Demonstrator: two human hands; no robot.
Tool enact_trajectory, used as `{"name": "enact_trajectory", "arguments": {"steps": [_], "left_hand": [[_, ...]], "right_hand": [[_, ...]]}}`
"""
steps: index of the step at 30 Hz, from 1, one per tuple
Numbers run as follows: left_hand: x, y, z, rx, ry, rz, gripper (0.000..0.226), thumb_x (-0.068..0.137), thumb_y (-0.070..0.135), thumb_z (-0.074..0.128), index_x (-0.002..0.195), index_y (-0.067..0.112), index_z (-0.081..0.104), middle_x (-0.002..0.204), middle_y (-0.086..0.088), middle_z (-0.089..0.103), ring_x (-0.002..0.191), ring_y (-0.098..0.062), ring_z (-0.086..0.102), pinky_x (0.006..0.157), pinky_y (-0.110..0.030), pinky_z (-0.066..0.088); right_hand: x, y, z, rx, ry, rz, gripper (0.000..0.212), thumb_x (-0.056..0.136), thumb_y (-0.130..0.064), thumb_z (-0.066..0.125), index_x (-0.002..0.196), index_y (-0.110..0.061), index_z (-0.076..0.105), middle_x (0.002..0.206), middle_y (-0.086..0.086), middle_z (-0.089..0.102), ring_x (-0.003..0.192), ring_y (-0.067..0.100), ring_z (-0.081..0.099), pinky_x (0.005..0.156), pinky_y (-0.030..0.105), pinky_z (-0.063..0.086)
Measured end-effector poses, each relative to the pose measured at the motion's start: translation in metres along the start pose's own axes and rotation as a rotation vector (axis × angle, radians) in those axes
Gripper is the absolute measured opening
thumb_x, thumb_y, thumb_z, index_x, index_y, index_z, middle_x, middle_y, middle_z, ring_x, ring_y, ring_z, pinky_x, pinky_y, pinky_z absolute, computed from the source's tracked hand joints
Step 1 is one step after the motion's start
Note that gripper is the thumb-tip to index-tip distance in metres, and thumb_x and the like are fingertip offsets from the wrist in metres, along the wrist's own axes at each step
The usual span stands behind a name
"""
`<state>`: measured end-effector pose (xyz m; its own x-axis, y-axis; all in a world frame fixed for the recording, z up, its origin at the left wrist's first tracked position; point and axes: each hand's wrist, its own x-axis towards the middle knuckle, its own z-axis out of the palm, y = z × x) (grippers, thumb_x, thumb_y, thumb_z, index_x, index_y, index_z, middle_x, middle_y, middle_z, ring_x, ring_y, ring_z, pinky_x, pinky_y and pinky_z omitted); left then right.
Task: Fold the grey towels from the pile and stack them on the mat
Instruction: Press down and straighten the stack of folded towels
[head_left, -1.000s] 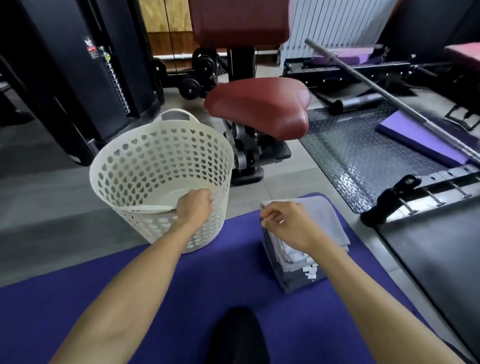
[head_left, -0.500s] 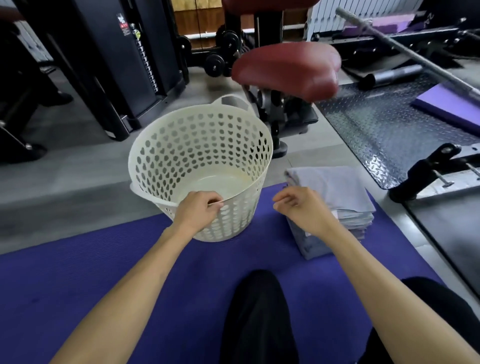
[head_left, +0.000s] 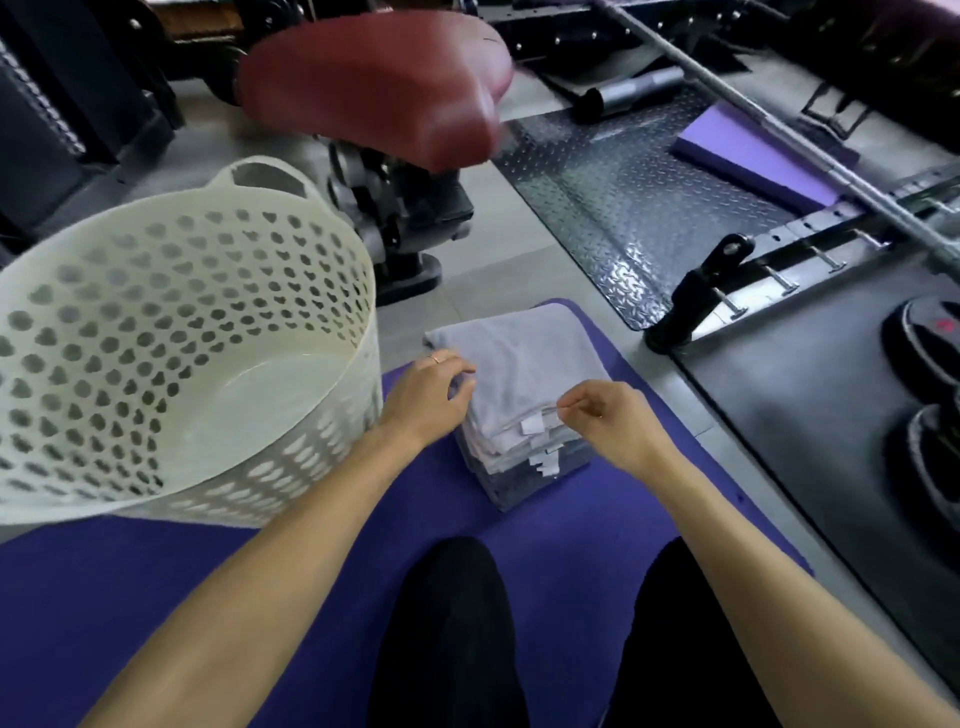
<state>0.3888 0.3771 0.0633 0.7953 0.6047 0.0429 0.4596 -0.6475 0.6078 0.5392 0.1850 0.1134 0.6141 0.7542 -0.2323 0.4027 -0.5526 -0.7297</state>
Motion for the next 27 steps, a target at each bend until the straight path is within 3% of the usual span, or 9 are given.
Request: {"name": "enact_trajectory", "arguments": {"steps": [3, 7, 10, 12, 14, 19, 24, 27], "left_hand": [[0.045, -0.001, 0.022, 0.176, -0.027, 0.067, 0.03, 0.093, 0.022, 0.057, 0.119, 0.011, 0.068, 0.136, -0.012, 0.057, 0.127, -0.03, 0.048, 0.106, -0.041, 0.037], [0.086, 0.002, 0.039, 0.417, -0.102, 0.026, 0.056, 0.09, 0.044, 0.051, 0.141, 0.021, 0.05, 0.157, -0.013, 0.032, 0.142, -0.033, 0.026, 0.116, -0.049, 0.02], [0.098, 0.007, 0.051, 0.446, -0.183, 0.041, 0.069, 0.093, 0.055, 0.04, 0.154, 0.024, 0.027, 0.164, -0.01, 0.013, 0.151, -0.03, 0.007, 0.122, -0.048, 0.0], [0.096, 0.005, 0.06, 0.513, -0.248, 0.03, 0.072, 0.098, 0.056, 0.031, 0.158, 0.023, 0.01, 0.166, -0.009, 0.001, 0.152, -0.03, -0.002, 0.122, -0.05, -0.003], [0.086, -0.006, 0.071, 0.582, -0.294, 0.005, 0.074, 0.097, 0.062, 0.018, 0.157, 0.024, -0.003, 0.165, -0.008, -0.007, 0.151, -0.032, -0.005, 0.121, -0.052, -0.002], [0.04, -0.023, 0.091, 0.561, -0.286, -0.062, 0.077, 0.086, 0.071, -0.005, 0.149, 0.03, -0.027, 0.159, -0.008, -0.031, 0.148, -0.034, -0.021, 0.117, -0.055, -0.01], [0.03, -0.023, 0.084, 0.542, -0.347, -0.107, 0.072, 0.08, 0.071, -0.016, 0.134, 0.033, -0.047, 0.148, -0.005, -0.049, 0.143, -0.032, -0.034, 0.117, -0.057, -0.015], [0.033, -0.023, 0.073, 0.59, -0.422, -0.077, 0.071, 0.085, 0.069, -0.013, 0.136, 0.032, -0.045, 0.15, -0.01, -0.047, 0.141, -0.033, -0.038, 0.116, -0.057, -0.017]], "right_hand": [[0.034, 0.02, -0.003, -0.07, 0.015, 0.012, 0.011, 0.093, -0.014, 0.062, 0.092, -0.021, 0.07, 0.089, -0.007, 0.071, 0.083, 0.005, 0.064, 0.063, 0.005, 0.043], [0.089, 0.036, 0.017, -0.155, 0.094, -0.047, 0.026, 0.097, -0.02, 0.058, 0.12, -0.01, 0.065, 0.125, 0.006, 0.062, 0.113, 0.022, 0.059, 0.089, 0.021, 0.041], [0.124, 0.041, 0.042, -0.256, 0.05, -0.106, 0.051, 0.101, -0.035, 0.046, 0.145, -0.009, 0.044, 0.154, 0.014, 0.037, 0.142, 0.029, 0.034, 0.115, 0.036, 0.028], [0.132, 0.057, 0.056, -0.414, -0.024, -0.133, 0.068, 0.098, -0.056, 0.023, 0.155, -0.018, 0.025, 0.164, 0.009, 0.015, 0.151, 0.027, 0.012, 0.122, 0.04, 0.012], [0.126, 0.085, 0.063, -0.536, -0.058, -0.117, 0.08, 0.088, -0.068, 0.003, 0.158, -0.029, 0.008, 0.166, -0.001, -0.002, 0.153, 0.022, -0.003, 0.121, 0.037, 0.0], [0.116, 0.125, 0.055, -0.604, -0.135, -0.032, 0.087, 0.08, -0.078, -0.004, 0.155, -0.036, -0.01, 0.163, -0.01, -0.02, 0.151, 0.016, -0.017, 0.122, 0.042, -0.004], [0.113, 0.115, 0.058, -0.64, -0.139, -0.044, 0.09, 0.079, -0.076, -0.005, 0.157, -0.03, -0.008, 0.164, -0.004, -0.017, 0.151, 0.023, -0.014, 0.122, 0.047, -0.002], [0.111, 0.098, 0.057, -0.619, -0.069, -0.118, 0.086, 0.086, -0.069, 0.003, 0.158, -0.023, 0.004, 0.166, 0.004, -0.005, 0.152, 0.028, -0.006, 0.121, 0.047, 0.001]]}}
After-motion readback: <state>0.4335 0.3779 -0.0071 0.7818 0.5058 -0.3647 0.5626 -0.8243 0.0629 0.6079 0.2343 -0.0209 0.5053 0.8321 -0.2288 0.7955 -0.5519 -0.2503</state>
